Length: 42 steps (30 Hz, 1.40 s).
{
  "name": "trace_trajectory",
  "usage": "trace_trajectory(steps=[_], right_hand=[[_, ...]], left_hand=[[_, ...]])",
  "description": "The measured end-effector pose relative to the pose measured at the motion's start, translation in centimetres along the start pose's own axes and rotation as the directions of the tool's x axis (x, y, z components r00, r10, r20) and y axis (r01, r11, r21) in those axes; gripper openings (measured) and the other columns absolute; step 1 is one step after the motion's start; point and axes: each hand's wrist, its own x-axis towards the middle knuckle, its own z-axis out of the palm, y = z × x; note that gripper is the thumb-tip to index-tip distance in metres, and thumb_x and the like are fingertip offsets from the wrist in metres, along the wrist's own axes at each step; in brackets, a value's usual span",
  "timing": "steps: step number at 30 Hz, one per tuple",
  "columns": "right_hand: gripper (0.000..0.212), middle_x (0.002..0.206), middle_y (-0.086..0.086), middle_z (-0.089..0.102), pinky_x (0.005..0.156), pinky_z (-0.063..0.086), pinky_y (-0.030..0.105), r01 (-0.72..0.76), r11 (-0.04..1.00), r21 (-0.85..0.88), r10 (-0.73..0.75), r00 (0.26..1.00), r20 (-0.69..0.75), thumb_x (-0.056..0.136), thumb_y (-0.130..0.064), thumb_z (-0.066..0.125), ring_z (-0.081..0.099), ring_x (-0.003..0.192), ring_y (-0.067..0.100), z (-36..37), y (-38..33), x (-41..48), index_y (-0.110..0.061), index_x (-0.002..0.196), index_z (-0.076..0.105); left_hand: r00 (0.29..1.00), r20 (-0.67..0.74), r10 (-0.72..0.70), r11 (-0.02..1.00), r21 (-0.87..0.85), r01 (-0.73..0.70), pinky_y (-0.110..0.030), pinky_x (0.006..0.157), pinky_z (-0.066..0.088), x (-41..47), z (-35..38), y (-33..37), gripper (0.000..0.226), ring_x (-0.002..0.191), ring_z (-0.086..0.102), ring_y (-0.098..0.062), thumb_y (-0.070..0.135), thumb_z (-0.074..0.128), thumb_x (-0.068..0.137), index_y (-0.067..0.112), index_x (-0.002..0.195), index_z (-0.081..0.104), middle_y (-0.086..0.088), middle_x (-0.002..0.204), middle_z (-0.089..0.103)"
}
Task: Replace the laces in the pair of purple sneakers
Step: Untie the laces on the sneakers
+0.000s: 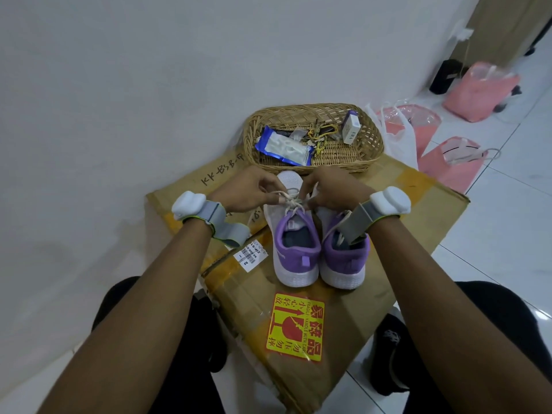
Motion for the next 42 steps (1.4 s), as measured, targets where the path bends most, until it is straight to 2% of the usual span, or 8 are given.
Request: trace_trajectory(steps=[6,10,14,19,23,29,34,42], right_hand=[[0.009,0.092,0.005,0.07,0.069,0.047,0.032,-0.181,0.978,-0.1,0.155,0.961,-0.229,0.085,-0.019,0.066,0.065,0.088,0.028,0.6,0.4,-0.3,-0.021,0.089,0.074],[0.018,0.097,0.018,0.066,0.067,0.041,0.034,-0.411,0.91,-0.06,0.339,0.819,-0.462,0.089,-0.01,0.05,0.063,0.092,0.038,0.9,0.9,-0.5,-0.004,0.095,0.065],[0.027,0.112,0.017,0.054,0.078,0.045,0.037,-0.233,0.967,0.106,0.254,0.919,-0.301,0.079,-0.007,0.062,0.054,0.101,0.036,0.4,0.4,-0.1,-0.01,0.105,0.057],[0.022,0.101,0.002,0.058,0.066,0.036,0.025,-0.151,0.978,0.143,0.149,0.989,0.027,0.082,-0.009,0.067,0.055,0.095,0.022,-1.2,-0.7,-0.9,-0.015,0.102,0.061],[0.01,0.088,-0.011,0.068,0.068,0.045,0.024,-0.143,0.977,0.159,0.103,0.965,0.241,0.08,-0.039,0.076,0.059,0.085,0.01,-1.2,-0.7,-1.5,-0.03,0.084,0.074],[0.009,0.081,-0.007,0.073,0.072,0.044,0.025,-0.074,0.954,0.29,0.042,0.992,0.115,0.074,-0.028,0.082,0.061,0.08,0.009,-0.3,-0.6,-1.5,-0.031,0.071,0.075],[0.023,0.082,0.007,0.071,0.067,0.047,0.032,-0.143,0.955,0.258,0.119,0.987,0.105,0.083,-0.038,0.071,0.059,0.077,0.018,0.4,-0.5,-1.5,-0.029,0.062,0.069],[0.043,0.085,0.017,0.046,0.071,0.032,0.036,-0.415,0.888,0.198,0.45,0.873,-0.186,0.07,-0.052,0.041,0.047,0.088,0.032,0.2,0.6,-1.6,-0.01,0.064,0.045]], left_hand=[[0.995,-0.073,-0.072,0.99,-0.129,0.062,-0.017,0.057,0.048,-0.8,-0.8,-0.2,0.018,0.062,0.066,-0.007,0.024,0.076,0.088,0.011,0.098,0.08,-0.005,0.079,0.077],[0.922,-0.359,-0.145,0.945,0.225,0.237,-0.033,0.076,0.052,-0.4,-0.5,-1.7,0.013,0.085,0.065,-0.018,0.033,0.072,0.09,0.022,0.094,0.079,0.003,0.092,0.074],[0.931,-0.356,-0.084,0.974,0.168,0.152,-0.03,0.082,0.043,-0.3,0.0,-1.4,0.023,0.098,0.056,-0.014,0.027,0.078,0.083,0.022,0.103,0.069,0.001,0.106,0.063],[0.995,-0.009,-0.097,0.995,0.002,0.097,-0.039,0.07,0.051,-1.0,0.9,0.4,0.018,0.075,0.063,-0.019,0.039,0.075,0.087,0.022,0.084,0.076,-0.001,0.082,0.073],[0.996,-0.022,-0.088,0.996,-0.032,0.087,-0.049,0.076,0.055,-1.0,1.9,0.6,0.015,0.082,0.066,-0.029,0.037,0.079,0.083,0.022,0.084,0.08,-0.002,0.082,0.075],[0.991,-0.063,-0.115,0.98,-0.169,0.103,-0.054,0.074,0.055,-1.1,2.0,0.6,0.009,0.075,0.061,-0.018,0.026,0.078,0.085,0.017,0.084,0.08,-0.004,0.082,0.076],[0.981,-0.016,-0.194,0.971,-0.142,0.19,-0.037,0.06,0.046,-1.1,2.4,0.8,0.025,0.061,0.051,-0.012,0.029,0.076,0.08,0.004,0.075,0.072,-0.003,0.069,0.065],[0.83,-0.399,-0.39,0.883,0.095,0.46,-0.027,0.056,0.036,-0.8,2.9,-0.1,0.036,0.068,0.062,-0.034,0.05,0.054,0.067,0.017,0.055,0.049,-0.006,0.067,0.063]])
